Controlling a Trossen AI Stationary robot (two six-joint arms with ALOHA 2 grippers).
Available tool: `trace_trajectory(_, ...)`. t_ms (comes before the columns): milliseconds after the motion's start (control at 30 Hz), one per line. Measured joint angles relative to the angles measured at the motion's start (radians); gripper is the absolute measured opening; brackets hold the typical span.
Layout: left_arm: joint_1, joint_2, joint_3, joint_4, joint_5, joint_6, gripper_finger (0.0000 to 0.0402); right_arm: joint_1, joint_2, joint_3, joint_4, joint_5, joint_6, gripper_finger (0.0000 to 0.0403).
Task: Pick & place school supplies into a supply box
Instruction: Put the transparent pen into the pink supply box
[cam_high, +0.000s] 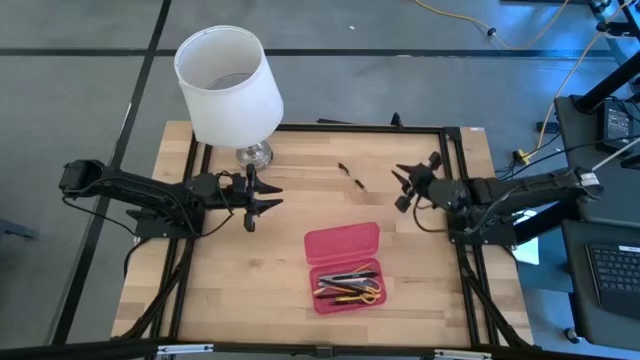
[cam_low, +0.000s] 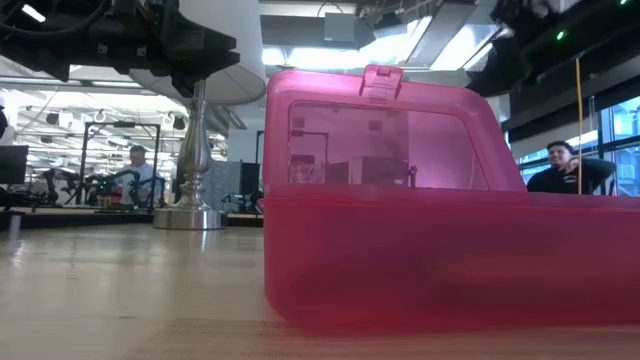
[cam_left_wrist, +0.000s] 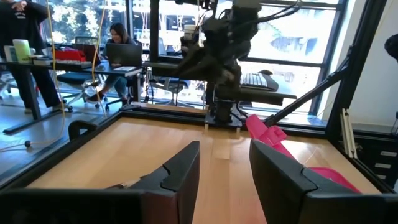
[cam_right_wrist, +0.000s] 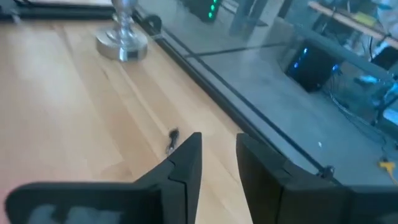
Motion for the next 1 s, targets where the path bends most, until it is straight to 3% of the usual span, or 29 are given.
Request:
trace_trajectory(367,0.0,0.0,0.0,-0.001,0.0,-0.014,0.0134,-0.284,0.057,-0.238,0.483,-0.383,-0.112,0.0104)
trace_trajectory(667,0.0,0.0,0.0,-0.001,0.0,-0.017,0.0136,-0.337,0.147,-0.367,0.713,-0.417,-0.052,0.0104)
trace_trajectory(1000,0.0,0.001,0.0,-0.001,0.0,-0.017,0.0132,-0.337,0.351,-0.372,0.909,-0.46,-0.056,0.0104)
